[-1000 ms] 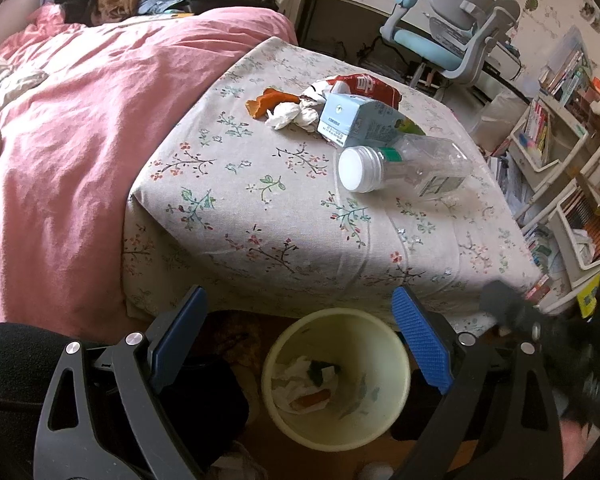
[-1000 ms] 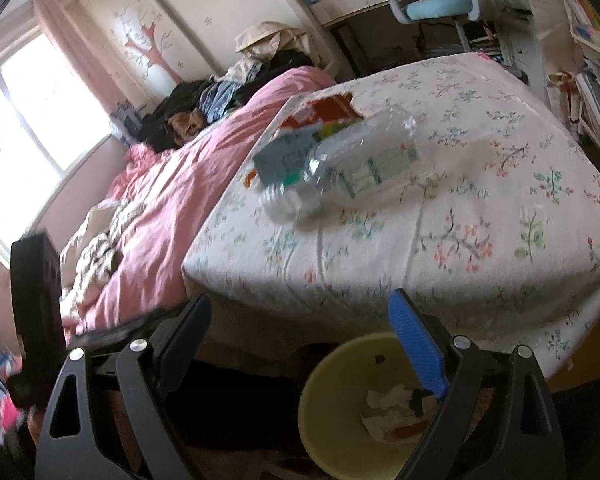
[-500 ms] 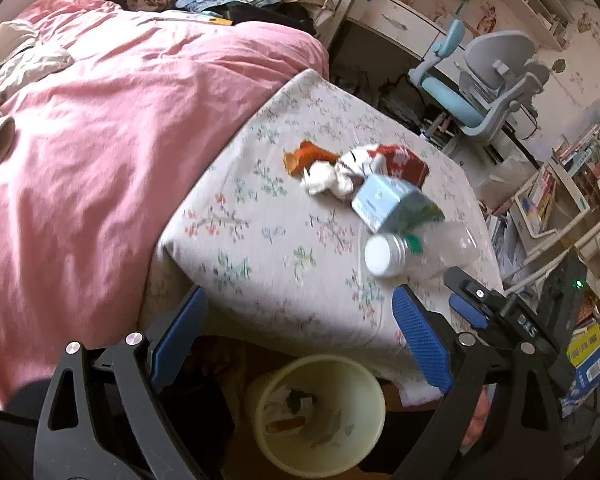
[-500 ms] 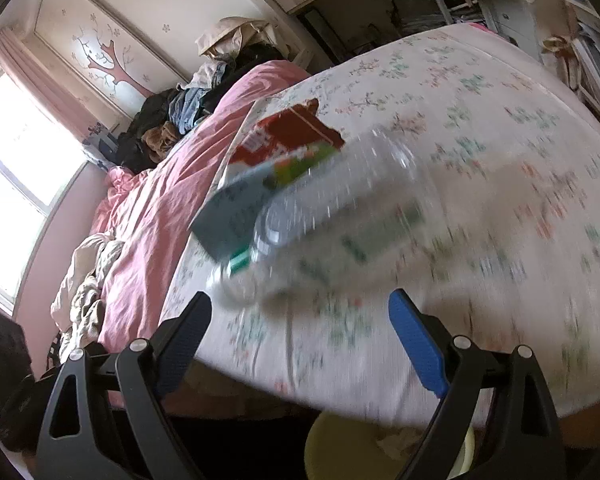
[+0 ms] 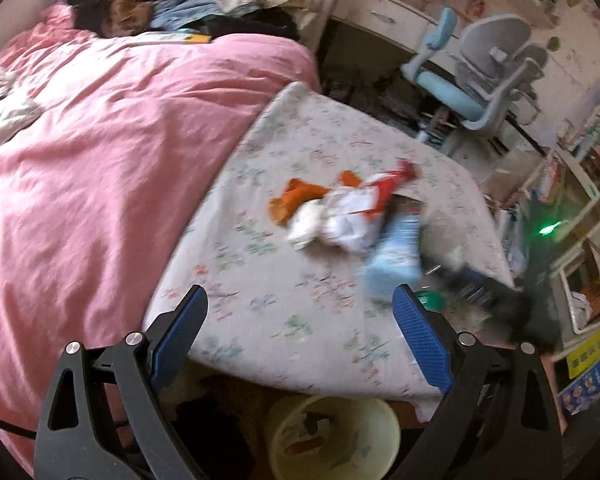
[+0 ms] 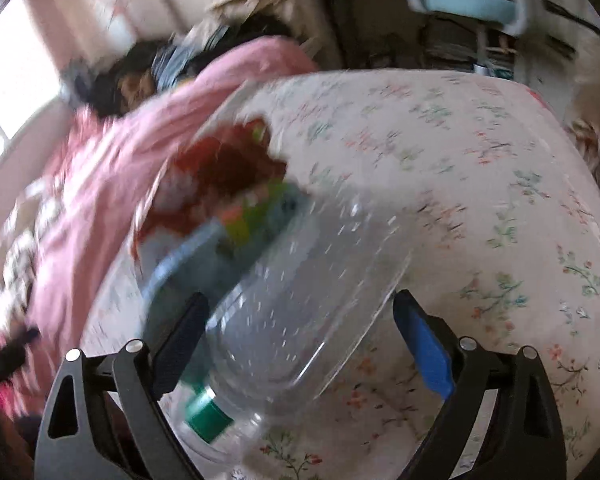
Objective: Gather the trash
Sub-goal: 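Grasp the blue milk carton with the left tool while the right tool grasps the clear bottle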
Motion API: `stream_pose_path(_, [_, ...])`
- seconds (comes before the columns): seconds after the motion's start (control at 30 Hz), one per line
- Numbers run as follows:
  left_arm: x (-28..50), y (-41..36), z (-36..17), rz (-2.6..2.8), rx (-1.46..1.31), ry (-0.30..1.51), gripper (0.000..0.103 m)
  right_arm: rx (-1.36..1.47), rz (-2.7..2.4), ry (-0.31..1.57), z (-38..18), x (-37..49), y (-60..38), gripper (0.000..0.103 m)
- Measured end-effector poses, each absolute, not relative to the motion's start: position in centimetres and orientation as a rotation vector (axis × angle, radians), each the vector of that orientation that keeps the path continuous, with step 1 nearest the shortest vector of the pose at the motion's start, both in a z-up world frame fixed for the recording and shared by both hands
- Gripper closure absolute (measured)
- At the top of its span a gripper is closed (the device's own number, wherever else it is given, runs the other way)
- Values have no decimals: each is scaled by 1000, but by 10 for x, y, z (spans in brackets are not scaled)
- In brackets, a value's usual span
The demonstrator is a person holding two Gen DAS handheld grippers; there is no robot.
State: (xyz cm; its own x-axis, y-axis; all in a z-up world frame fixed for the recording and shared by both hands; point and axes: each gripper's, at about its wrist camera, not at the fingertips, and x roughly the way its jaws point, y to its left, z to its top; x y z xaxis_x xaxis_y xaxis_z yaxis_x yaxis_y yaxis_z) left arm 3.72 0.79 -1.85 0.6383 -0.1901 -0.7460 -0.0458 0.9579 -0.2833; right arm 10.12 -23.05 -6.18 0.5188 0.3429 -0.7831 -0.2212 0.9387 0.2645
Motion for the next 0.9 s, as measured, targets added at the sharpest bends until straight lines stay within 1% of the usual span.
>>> stream_pose_path(0.13, [47, -20, -14, -162, -215, 868, 13, -10, 379, 1013, -64, 93, -223, 14])
stream_pose_path(0.27, [61, -44, -14, -196, -159, 870, 13, -142, 407, 1072, -59, 91, -234, 19])
stream_pose_path(0.33, [70, -50, -15, -212, -163, 878, 13, -190, 408, 1089, -57, 88, -247, 19])
stream_pose_path(0.53, [101, -82, -31, -199, -88, 943, 13, -57, 363, 1075, -56, 87, -286, 20])
stream_pose_path(0.63, [112, -101, -38, -181, -15, 960, 13, -79, 351, 1045, -52, 87, -284, 20])
stream_pose_path(0.77, [125, -122, -47, -160, 75, 967, 13, -189, 302, 997, -48, 89, -276, 20])
stream_pose_path(0.83, [133, -127, -53, -145, 105, 982, 13, -214, 298, 1004, -53, 94, -274, 22])
stream_pose_path(0.9, [137, -130, -57, -144, 122, 991, 14, -202, 308, 1029, -60, 103, -276, 27])
